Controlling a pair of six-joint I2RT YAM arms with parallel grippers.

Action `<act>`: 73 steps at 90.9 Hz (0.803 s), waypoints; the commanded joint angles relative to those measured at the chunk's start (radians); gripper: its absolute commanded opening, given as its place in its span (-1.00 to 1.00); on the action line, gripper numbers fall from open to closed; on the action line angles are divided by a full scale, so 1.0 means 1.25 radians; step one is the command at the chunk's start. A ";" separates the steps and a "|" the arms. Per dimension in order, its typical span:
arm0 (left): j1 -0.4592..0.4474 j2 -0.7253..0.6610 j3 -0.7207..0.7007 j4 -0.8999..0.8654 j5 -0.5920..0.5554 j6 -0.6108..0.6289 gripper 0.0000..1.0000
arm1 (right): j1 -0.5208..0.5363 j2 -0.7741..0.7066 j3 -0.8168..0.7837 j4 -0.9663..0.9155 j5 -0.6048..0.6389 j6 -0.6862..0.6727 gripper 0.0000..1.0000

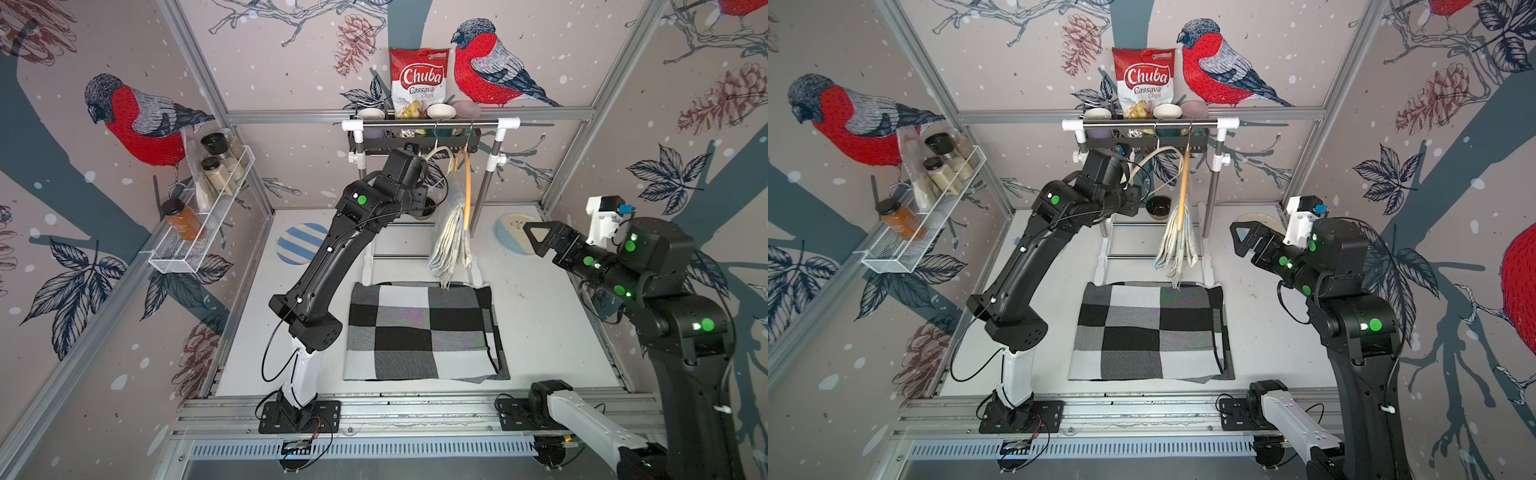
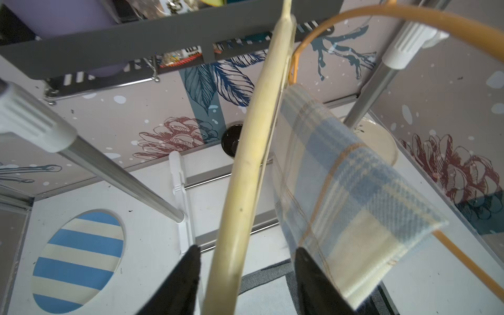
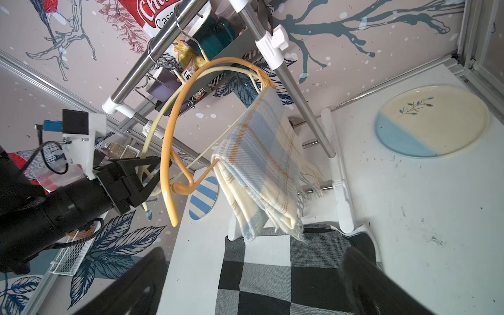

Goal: Hang the scarf on the hanger
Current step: Pick up the hanger from the clothesline.

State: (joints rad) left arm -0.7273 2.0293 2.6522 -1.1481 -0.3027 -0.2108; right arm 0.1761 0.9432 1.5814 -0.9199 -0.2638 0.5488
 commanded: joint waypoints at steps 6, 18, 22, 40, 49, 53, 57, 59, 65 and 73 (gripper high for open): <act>0.004 -0.010 0.012 -0.014 0.016 -0.013 -0.61 | 0.001 -0.006 -0.013 0.017 0.004 -0.007 1.00; 0.004 -0.024 0.015 -0.001 0.029 -0.021 -1.00 | 0.002 -0.002 -0.016 0.020 0.001 -0.007 1.00; 0.004 -0.033 0.015 0.006 0.021 -0.018 -1.00 | 0.001 -0.001 -0.014 0.020 0.001 -0.007 1.00; 0.004 -0.088 0.009 0.045 0.013 -0.006 -1.00 | 0.002 0.007 -0.012 0.020 0.001 -0.007 0.99; 0.004 -0.128 -0.022 0.074 0.015 -0.001 -1.00 | 0.003 0.010 -0.011 0.022 0.000 -0.007 1.00; 0.004 -0.151 -0.055 0.102 0.021 0.004 -1.00 | 0.003 0.011 -0.011 0.022 0.000 -0.007 0.99; 0.003 -0.175 -0.091 0.138 0.024 0.010 -1.00 | 0.003 0.012 -0.011 0.021 0.000 -0.007 1.00; 0.004 -0.184 -0.111 0.152 0.024 0.012 -1.00 | 0.003 0.012 -0.012 0.021 -0.001 -0.007 1.00; 0.004 -0.204 -0.139 0.176 0.024 0.017 -1.00 | 0.003 0.014 -0.011 0.020 -0.001 -0.006 1.00; 0.004 -0.224 -0.159 0.167 0.023 0.018 -1.00 | 0.003 0.013 -0.007 0.017 -0.003 -0.006 1.00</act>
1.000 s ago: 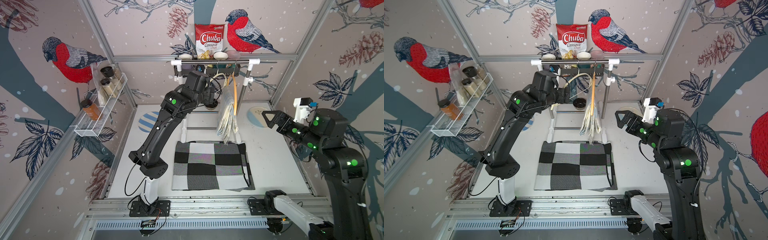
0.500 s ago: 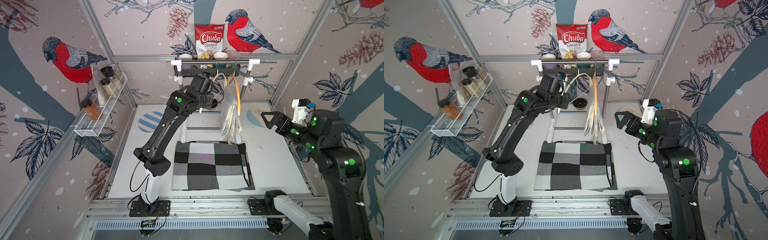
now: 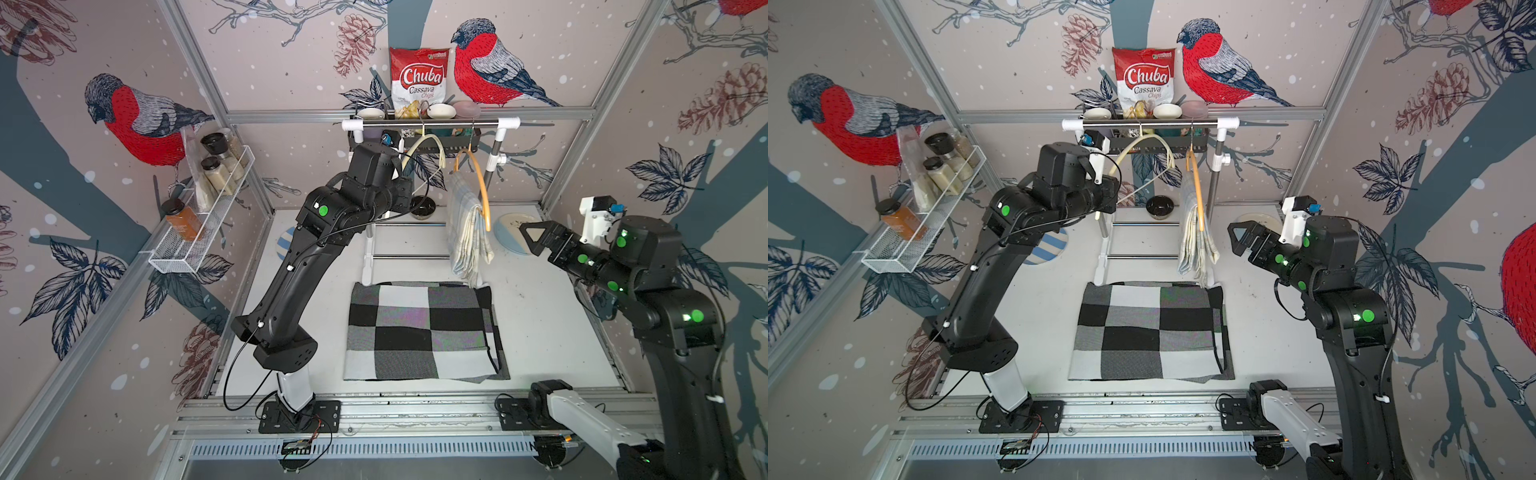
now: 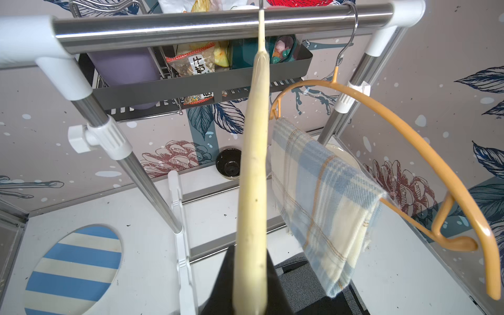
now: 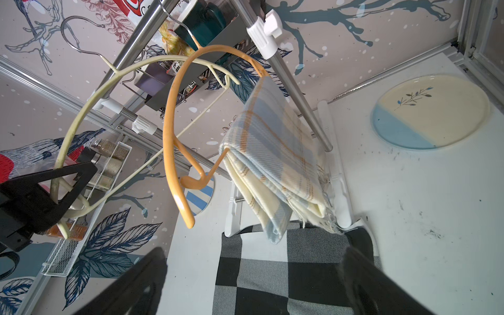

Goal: Hang the scarf on the hanger
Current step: Pick up the hanger from the clothesline.

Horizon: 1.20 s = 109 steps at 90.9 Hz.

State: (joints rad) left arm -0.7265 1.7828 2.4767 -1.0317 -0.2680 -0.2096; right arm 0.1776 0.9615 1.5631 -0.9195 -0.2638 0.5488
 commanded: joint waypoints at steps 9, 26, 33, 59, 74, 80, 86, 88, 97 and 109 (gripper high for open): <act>-0.001 -0.098 -0.106 0.055 -0.015 0.013 -1.00 | 0.004 -0.006 0.015 0.009 -0.001 -0.009 1.00; -0.008 -0.453 -0.619 0.273 -0.082 0.024 -1.00 | 0.037 -0.001 0.039 -0.013 0.035 -0.038 0.99; -0.011 -0.567 -0.755 0.294 -0.072 0.007 -1.00 | 0.047 -0.002 0.040 -0.014 0.020 -0.031 1.00; -0.119 -0.861 -1.282 0.551 -0.130 -0.038 -1.00 | 0.229 0.072 0.108 -0.086 0.024 0.040 0.98; -0.215 -0.901 -1.388 0.602 -0.274 -0.018 -1.00 | 0.472 0.217 0.188 -0.120 0.144 0.109 0.97; -0.236 -0.920 -1.408 0.614 -0.304 -0.008 -1.00 | 0.521 0.295 0.225 -0.126 0.171 0.137 0.97; -0.249 -0.933 -1.421 0.617 -0.319 0.008 -1.00 | 0.548 0.371 0.277 -0.136 0.177 0.155 0.96; -0.252 -0.936 -1.425 0.617 -0.318 0.017 -1.00 | 0.554 0.398 0.304 -0.146 0.176 0.158 0.96; -0.254 -0.948 -1.463 0.646 -0.330 0.068 -1.00 | 0.562 0.553 0.496 -0.223 0.193 0.152 0.95; -0.255 -0.945 -1.471 0.642 -0.346 0.085 -1.00 | 0.559 0.765 0.808 -0.361 0.179 0.161 0.92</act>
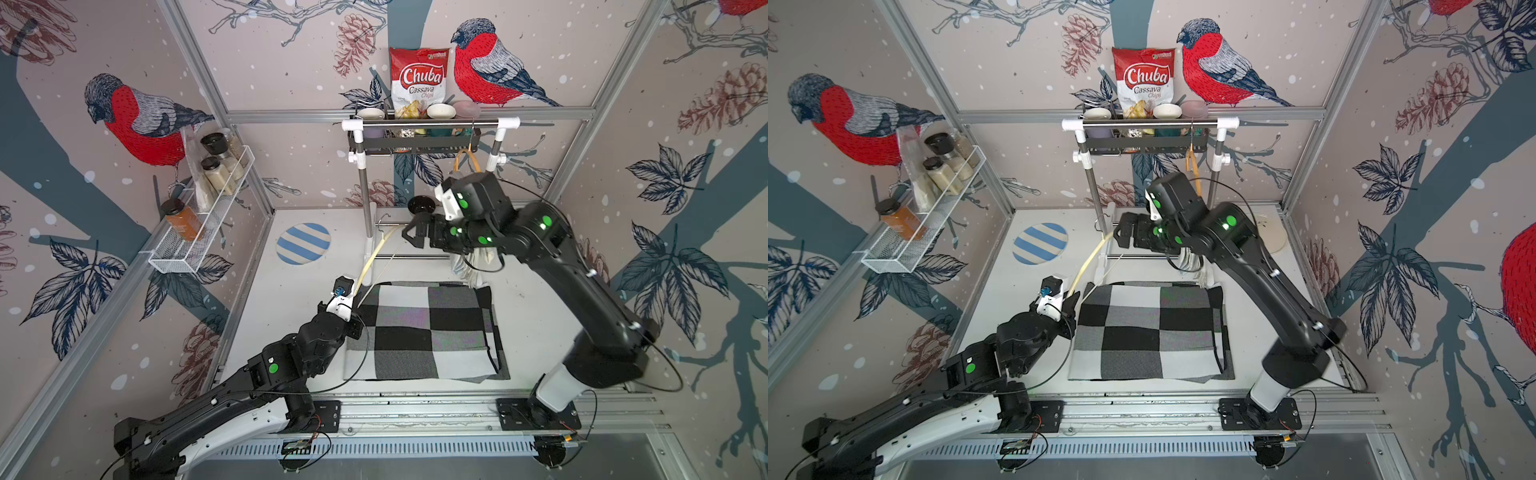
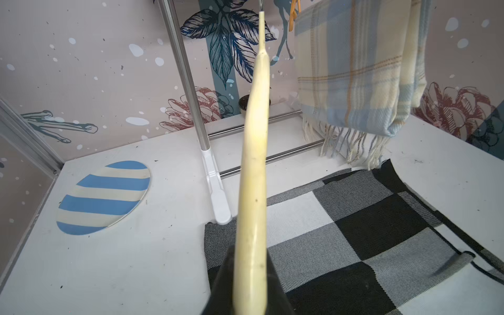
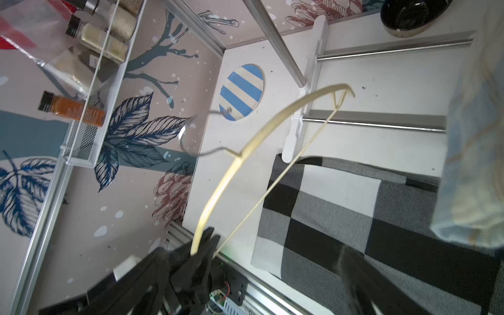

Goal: Hang the scarf on the hanger
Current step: Pick up the hanger from the clothesline.

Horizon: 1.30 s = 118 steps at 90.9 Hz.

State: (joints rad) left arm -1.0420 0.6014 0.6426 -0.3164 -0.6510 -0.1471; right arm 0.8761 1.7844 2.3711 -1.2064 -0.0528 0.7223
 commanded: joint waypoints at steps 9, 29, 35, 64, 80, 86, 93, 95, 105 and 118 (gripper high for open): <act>-0.003 0.011 -0.008 0.084 -0.047 0.044 -1.00 | 0.000 0.170 0.225 -0.124 -0.042 0.054 0.88; -0.007 0.022 -0.018 0.110 -0.056 0.071 -1.00 | -0.003 0.176 0.134 -0.046 -0.075 0.077 0.66; -0.009 0.029 -0.023 0.117 -0.062 0.078 -1.00 | -0.005 0.181 0.135 -0.035 -0.089 0.076 0.54; -0.015 0.041 -0.062 0.163 -0.073 0.086 -1.00 | -0.006 0.126 0.109 0.020 -0.115 0.082 0.74; -0.026 0.032 -0.095 0.220 -0.056 0.128 -1.00 | -0.051 0.152 0.089 -0.004 -0.091 0.103 0.63; -0.033 0.032 -0.105 0.235 -0.061 0.147 -1.00 | -0.053 0.160 0.072 0.005 -0.095 0.106 0.50; -0.040 0.033 -0.114 0.251 -0.066 0.166 -1.00 | -0.052 0.171 0.070 0.012 -0.100 0.108 0.30; -0.042 0.032 -0.116 0.256 -0.066 0.173 -1.00 | -0.052 0.173 0.071 0.015 -0.101 0.108 0.23; -0.050 0.037 -0.129 0.280 -0.080 0.189 -1.00 | -0.053 0.181 0.081 0.009 -0.101 0.107 -0.08; -0.050 0.046 -0.141 0.304 -0.089 0.195 -1.00 | -0.050 0.178 0.070 -0.009 -0.119 0.107 -0.37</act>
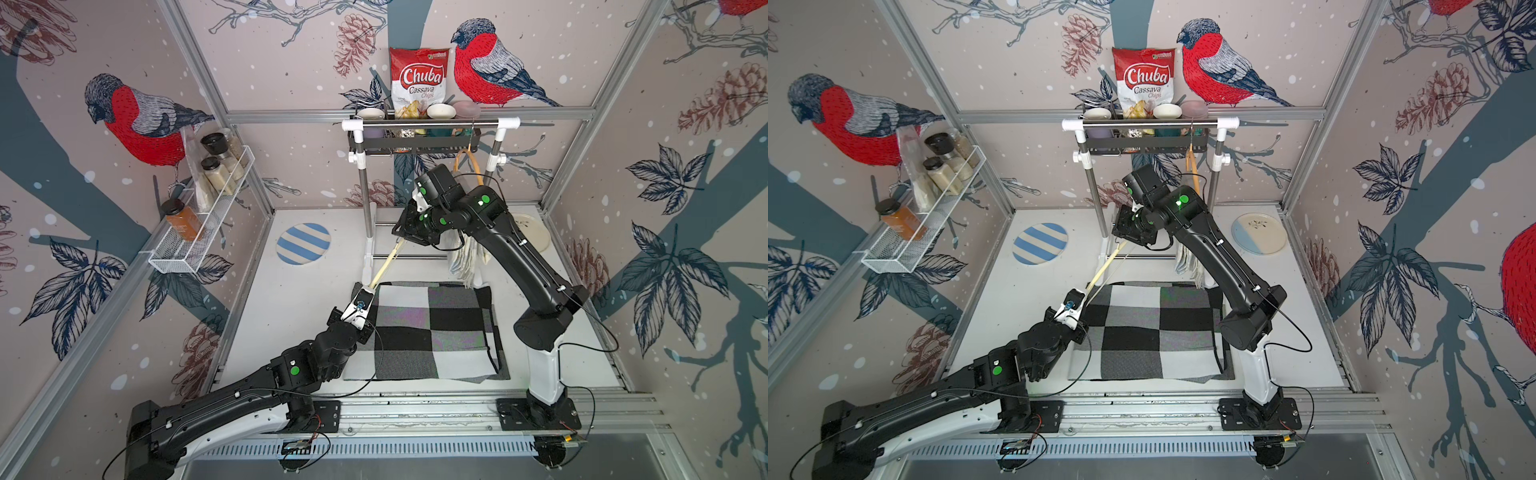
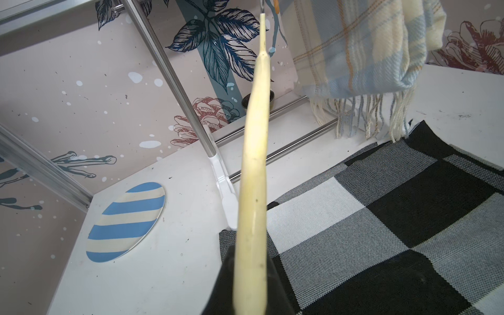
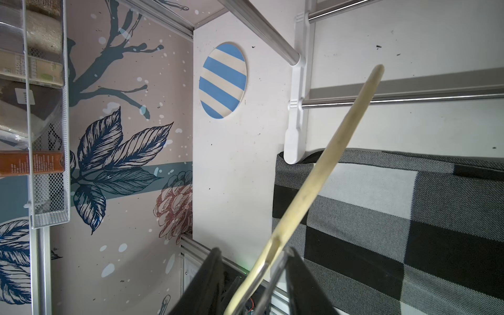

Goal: Hang the scarf on the hanger
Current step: Pick up the hanger from the clothesline.

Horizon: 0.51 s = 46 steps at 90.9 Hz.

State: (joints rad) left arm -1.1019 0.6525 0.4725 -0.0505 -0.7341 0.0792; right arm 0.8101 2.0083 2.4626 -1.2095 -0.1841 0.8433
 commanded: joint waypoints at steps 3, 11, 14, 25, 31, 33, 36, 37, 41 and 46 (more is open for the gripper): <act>-0.002 0.009 -0.005 0.095 -0.021 0.014 -1.00 | 0.006 -0.003 -0.008 -0.005 -0.022 0.012 -0.45; -0.002 0.026 -0.004 0.100 -0.020 0.012 -1.00 | 0.011 -0.007 -0.010 -0.006 -0.031 0.017 -0.59; -0.002 0.029 -0.004 0.100 -0.020 0.011 -1.00 | 0.013 -0.007 -0.011 -0.006 -0.036 0.018 -0.64; -0.002 0.026 -0.008 0.102 -0.021 0.009 -1.00 | 0.010 -0.008 -0.012 -0.010 -0.047 0.022 -0.81; -0.002 0.020 -0.009 0.096 -0.021 0.004 -1.00 | 0.007 -0.007 -0.016 -0.013 -0.058 0.023 -0.96; -0.002 0.017 -0.007 0.092 -0.021 0.000 -1.00 | 0.006 -0.007 -0.016 -0.015 -0.060 0.021 -1.00; -0.002 0.013 -0.004 0.084 -0.020 -0.008 -0.90 | 0.005 -0.007 -0.016 -0.018 -0.063 0.017 -1.00; -0.002 0.013 -0.003 0.081 -0.018 -0.011 -0.74 | 0.006 -0.007 -0.016 -0.019 -0.063 0.016 -1.00; -0.002 0.007 0.003 0.063 -0.004 -0.024 0.03 | 0.005 -0.008 -0.014 -0.025 -0.063 0.008 -1.00; -0.002 0.001 0.017 0.036 0.023 -0.061 0.62 | 0.003 -0.013 -0.012 -0.036 -0.052 -0.013 -1.00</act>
State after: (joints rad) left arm -1.1019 0.6689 0.4671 -0.0116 -0.7372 0.0727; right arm 0.8158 2.0033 2.4451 -1.2076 -0.2466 0.8875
